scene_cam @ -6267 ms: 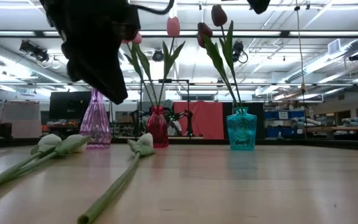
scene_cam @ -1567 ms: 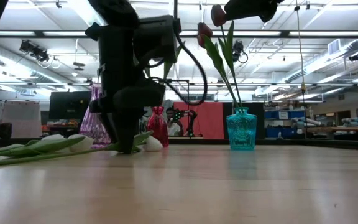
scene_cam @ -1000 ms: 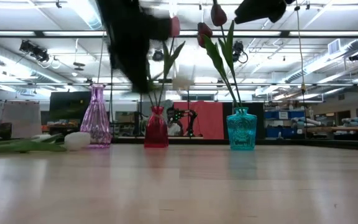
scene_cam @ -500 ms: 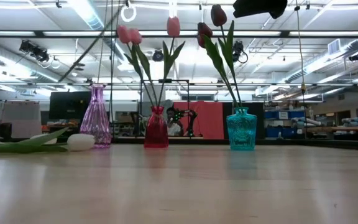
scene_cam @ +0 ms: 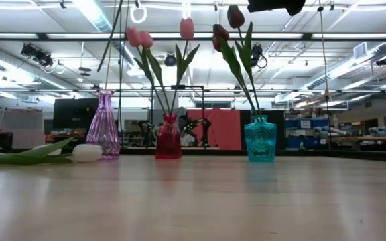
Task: Sort flowers into vase by color
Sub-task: Put the white tulip into the purple vase
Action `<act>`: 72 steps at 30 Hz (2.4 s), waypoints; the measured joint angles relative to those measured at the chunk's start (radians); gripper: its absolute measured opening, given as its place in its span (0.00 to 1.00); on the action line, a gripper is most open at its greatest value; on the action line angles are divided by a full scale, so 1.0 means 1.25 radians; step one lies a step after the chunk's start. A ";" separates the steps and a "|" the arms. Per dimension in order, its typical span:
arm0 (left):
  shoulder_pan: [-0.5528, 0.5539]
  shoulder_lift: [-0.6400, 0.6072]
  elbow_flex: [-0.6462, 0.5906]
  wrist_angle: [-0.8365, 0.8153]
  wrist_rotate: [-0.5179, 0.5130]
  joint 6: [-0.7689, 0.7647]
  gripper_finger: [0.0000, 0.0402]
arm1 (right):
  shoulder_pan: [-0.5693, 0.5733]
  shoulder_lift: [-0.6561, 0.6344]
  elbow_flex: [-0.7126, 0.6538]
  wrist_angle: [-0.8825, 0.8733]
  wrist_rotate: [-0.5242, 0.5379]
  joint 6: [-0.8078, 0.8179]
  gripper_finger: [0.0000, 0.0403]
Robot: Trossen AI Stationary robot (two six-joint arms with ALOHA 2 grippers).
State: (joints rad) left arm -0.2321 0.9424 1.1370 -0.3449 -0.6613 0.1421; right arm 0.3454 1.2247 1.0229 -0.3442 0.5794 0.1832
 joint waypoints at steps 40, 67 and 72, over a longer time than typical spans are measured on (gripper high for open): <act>0.088 -0.232 -0.628 0.684 0.052 -0.019 0.05 | 0.000 0.000 0.000 0.012 -0.019 0.006 0.37; 0.114 -0.084 -0.655 0.764 0.136 -0.139 0.11 | 0.000 0.000 0.000 0.029 -0.021 0.004 0.37; 0.114 -0.111 -0.654 0.703 0.128 -0.156 0.31 | 0.000 0.000 0.000 0.028 -0.023 0.004 0.37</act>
State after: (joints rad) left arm -0.0901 0.8035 0.3201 0.5335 -0.5014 -0.0529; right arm 0.3458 1.2251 1.0229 -0.3096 0.5510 0.1882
